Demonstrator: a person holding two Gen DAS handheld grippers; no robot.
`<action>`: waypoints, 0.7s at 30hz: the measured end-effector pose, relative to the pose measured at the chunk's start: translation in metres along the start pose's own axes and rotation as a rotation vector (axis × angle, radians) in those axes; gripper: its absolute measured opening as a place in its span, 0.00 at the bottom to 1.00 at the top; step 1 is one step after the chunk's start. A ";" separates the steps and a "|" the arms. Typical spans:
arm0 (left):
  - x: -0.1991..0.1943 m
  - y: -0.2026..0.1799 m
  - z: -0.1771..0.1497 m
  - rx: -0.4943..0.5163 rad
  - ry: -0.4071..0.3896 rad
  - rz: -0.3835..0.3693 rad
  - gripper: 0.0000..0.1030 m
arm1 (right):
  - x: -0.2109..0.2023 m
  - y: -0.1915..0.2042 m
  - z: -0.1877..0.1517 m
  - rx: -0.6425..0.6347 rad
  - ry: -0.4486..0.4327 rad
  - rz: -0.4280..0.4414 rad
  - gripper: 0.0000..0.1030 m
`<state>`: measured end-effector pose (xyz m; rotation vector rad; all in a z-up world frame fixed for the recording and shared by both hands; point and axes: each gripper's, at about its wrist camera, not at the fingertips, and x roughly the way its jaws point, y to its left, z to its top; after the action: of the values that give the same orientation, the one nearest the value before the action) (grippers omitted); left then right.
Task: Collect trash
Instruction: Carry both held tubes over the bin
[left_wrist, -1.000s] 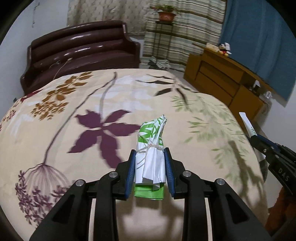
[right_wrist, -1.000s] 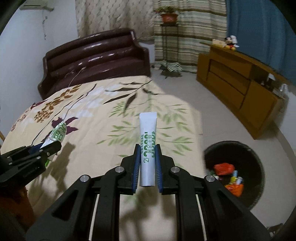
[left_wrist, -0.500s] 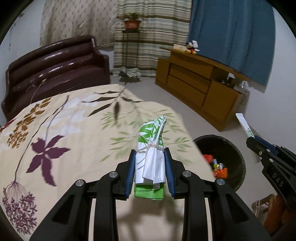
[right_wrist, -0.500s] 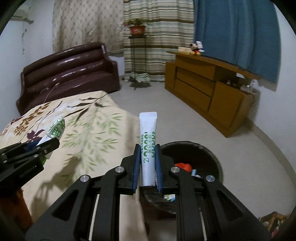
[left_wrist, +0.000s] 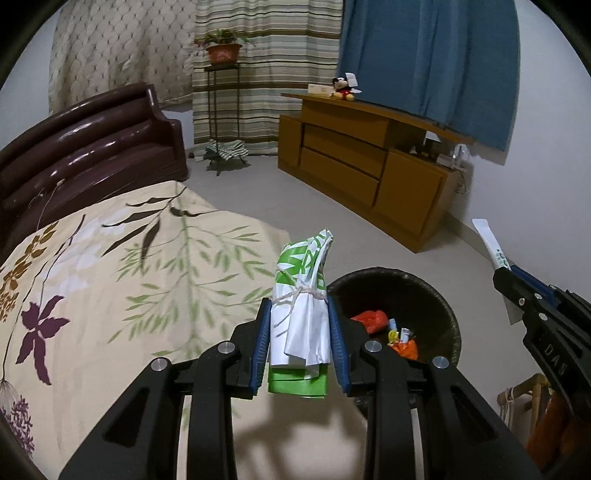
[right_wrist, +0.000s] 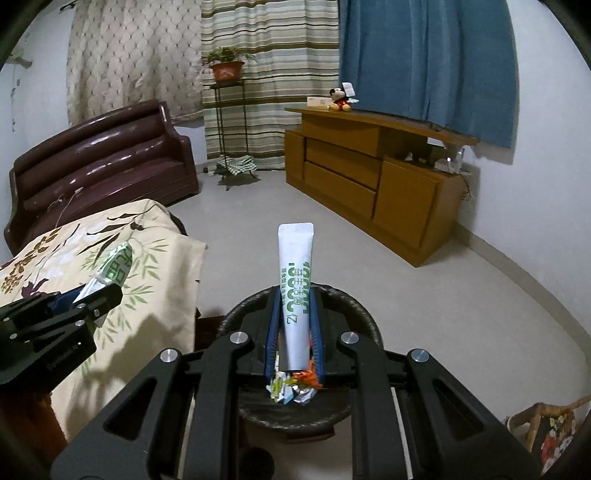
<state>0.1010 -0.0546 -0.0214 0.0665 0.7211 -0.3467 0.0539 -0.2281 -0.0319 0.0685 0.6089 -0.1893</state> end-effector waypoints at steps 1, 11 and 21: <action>0.003 -0.004 0.001 0.005 0.001 -0.003 0.30 | 0.001 -0.003 -0.001 0.004 0.001 -0.003 0.15; 0.018 -0.021 0.003 0.028 0.015 0.003 0.30 | 0.010 -0.014 -0.006 0.024 0.017 -0.009 0.15; 0.035 -0.034 0.006 0.053 0.034 0.010 0.30 | 0.021 -0.020 -0.008 0.037 0.037 -0.014 0.15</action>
<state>0.1175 -0.0981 -0.0379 0.1266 0.7451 -0.3563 0.0629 -0.2501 -0.0508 0.1037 0.6430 -0.2130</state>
